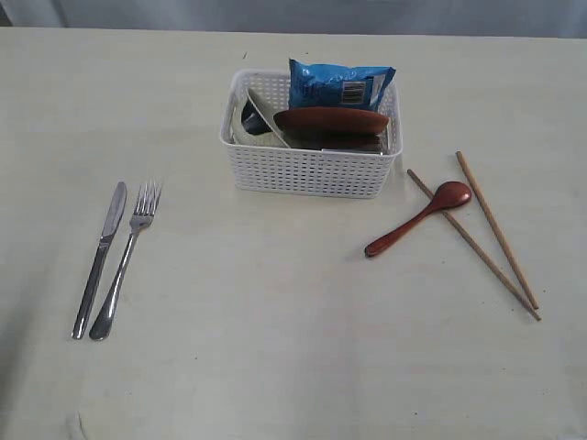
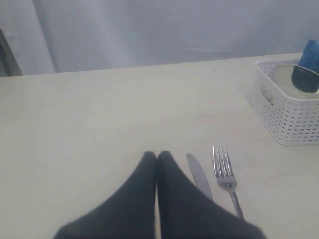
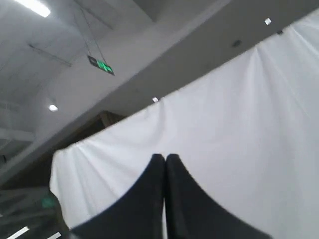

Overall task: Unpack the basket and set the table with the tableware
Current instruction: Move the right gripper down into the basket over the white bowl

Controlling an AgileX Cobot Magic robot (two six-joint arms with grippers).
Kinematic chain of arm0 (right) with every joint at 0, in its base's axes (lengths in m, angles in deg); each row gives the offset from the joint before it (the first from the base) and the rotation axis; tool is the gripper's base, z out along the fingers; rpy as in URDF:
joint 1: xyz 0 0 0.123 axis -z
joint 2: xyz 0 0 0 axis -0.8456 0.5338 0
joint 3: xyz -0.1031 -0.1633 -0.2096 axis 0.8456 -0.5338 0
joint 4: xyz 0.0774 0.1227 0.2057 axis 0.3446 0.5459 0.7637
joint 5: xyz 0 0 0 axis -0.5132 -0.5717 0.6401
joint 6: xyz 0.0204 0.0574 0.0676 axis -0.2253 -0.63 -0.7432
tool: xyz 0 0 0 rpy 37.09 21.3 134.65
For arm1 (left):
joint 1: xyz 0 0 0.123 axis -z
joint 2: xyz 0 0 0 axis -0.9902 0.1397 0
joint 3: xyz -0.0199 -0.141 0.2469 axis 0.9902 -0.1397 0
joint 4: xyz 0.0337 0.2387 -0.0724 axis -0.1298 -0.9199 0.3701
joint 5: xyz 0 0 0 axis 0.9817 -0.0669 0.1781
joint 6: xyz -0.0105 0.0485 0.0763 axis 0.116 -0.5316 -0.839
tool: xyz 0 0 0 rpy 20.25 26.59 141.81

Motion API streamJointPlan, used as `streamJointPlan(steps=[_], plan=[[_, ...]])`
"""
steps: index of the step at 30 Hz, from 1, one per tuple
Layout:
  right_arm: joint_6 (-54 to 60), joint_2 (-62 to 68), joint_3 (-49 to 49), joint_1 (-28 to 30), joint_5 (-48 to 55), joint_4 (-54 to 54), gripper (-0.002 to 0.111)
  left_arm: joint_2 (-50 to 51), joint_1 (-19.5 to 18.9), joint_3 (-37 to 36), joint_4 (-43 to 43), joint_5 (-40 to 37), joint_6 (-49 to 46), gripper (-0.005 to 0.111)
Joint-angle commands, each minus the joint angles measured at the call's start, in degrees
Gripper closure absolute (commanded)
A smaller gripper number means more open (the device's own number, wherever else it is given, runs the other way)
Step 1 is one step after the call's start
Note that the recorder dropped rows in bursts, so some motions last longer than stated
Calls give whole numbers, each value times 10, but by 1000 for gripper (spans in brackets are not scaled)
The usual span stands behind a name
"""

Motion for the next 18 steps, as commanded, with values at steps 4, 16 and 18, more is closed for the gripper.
streamJointPlan(steps=[4, 16, 18], plan=[[76, 185, 154, -32, 296, -20, 108, -3, -2, -2, 4, 0, 3, 107], [304, 530, 372, -247, 548, 105, 61, -3, -2, -2, 4, 0, 3, 107], [330, 582, 408, -273, 584, 130, 58, -3, -2, -2, 4, 0, 3, 107]])
